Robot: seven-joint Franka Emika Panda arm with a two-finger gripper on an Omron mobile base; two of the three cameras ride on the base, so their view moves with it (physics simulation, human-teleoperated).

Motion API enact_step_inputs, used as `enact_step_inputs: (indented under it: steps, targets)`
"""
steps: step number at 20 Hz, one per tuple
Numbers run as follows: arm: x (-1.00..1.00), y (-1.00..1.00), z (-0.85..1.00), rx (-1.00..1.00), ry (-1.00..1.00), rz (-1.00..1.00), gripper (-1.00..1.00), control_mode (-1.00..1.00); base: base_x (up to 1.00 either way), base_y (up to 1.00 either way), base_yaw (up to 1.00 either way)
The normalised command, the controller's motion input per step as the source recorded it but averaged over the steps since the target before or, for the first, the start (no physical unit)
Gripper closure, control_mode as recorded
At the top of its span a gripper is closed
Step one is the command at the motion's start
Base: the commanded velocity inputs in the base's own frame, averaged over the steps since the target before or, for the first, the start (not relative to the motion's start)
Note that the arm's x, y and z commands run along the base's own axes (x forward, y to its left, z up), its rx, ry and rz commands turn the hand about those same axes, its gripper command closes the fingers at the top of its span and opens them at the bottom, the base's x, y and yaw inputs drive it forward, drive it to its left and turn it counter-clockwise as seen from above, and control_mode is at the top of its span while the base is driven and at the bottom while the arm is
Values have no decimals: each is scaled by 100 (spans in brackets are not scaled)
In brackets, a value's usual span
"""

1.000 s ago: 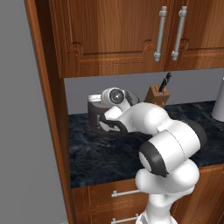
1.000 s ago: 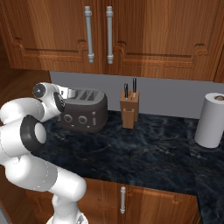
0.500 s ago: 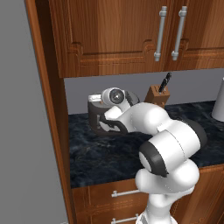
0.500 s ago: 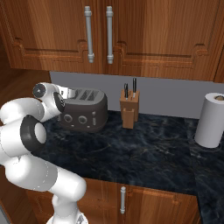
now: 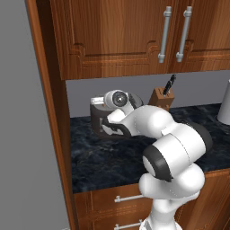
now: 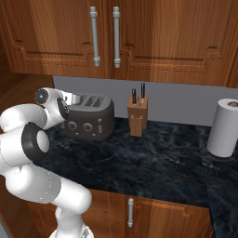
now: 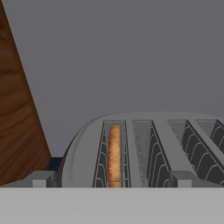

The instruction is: Start the toaster. Once the lever pops up, take the bread to the plate on the dining counter.

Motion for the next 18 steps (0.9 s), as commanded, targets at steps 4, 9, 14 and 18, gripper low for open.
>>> enact_step_inputs:
  steps: [4, 9, 14, 18]
  targets:
    - [0, 0, 0, 0, 0, 0, -100, -100, 0, 0, 0]
    - [0, 0, 0, 0, 0, 0, -100, -100, 0, 0, 0]
    - [0, 0, 0, 0, 0, 0, -100, -100, 0, 0, 0]
    - [0, 0, 0, 0, 0, 0, -100, -100, 0, 0, 0]
